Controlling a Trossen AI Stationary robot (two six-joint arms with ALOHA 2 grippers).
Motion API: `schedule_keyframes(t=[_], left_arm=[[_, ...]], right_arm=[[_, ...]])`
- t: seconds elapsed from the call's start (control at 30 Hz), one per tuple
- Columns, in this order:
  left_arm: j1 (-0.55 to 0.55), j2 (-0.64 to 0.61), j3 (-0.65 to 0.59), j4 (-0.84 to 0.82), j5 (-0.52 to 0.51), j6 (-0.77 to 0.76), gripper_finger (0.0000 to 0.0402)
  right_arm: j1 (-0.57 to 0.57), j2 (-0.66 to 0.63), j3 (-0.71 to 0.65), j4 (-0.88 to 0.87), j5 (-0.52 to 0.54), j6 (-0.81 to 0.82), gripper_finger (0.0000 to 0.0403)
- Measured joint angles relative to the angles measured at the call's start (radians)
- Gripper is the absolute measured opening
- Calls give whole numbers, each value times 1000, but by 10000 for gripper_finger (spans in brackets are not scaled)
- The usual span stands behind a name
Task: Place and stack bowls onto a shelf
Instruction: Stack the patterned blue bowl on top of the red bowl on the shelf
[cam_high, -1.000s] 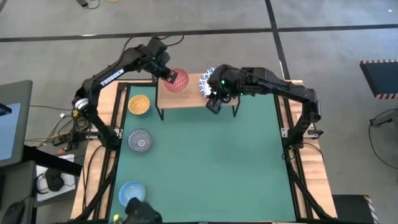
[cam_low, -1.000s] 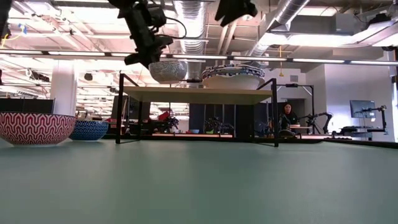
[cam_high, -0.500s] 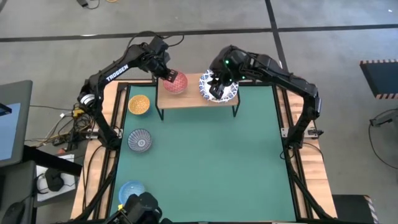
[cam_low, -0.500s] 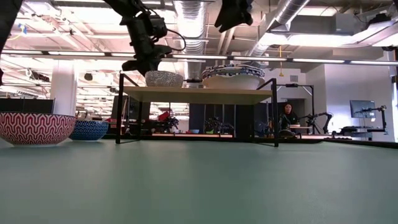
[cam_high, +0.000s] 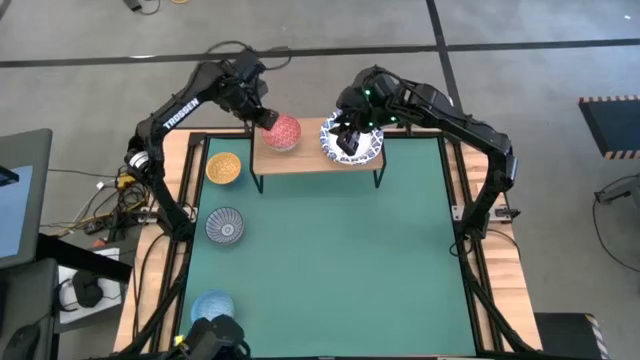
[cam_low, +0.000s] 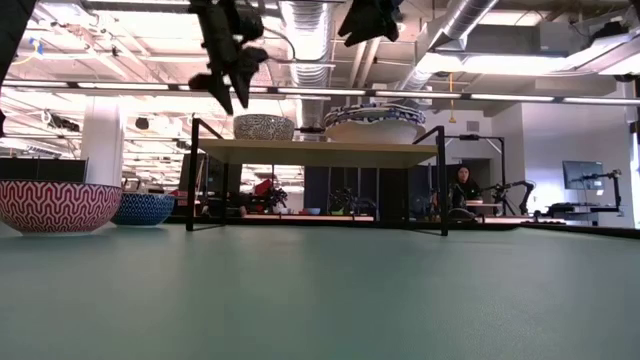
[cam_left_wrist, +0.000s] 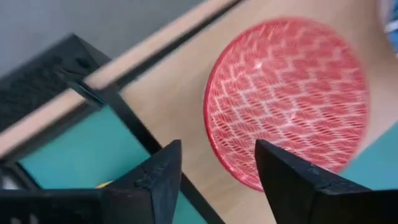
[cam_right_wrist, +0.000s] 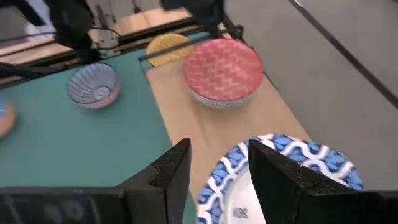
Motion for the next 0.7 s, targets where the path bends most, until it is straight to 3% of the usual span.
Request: schedule_keyframes(t=[0.13, 0.33, 0.5, 0.7], left_arm=[[-17, -22, 84, -27, -30, 12, 192], [-68, -129, 94, -2, -107, 3, 192], [-121, -275, 3, 13, -185, -53, 192], [-233, -489, -194, 21, -265, -183, 192]], right_arm=[[11, 19, -22, 45, -57, 32, 185], [41, 17, -141, 200, -117, 83, 184], [81, 17, -205, 330, -126, 91, 184], [142, 27, -234, 441, -126, 106, 184]])
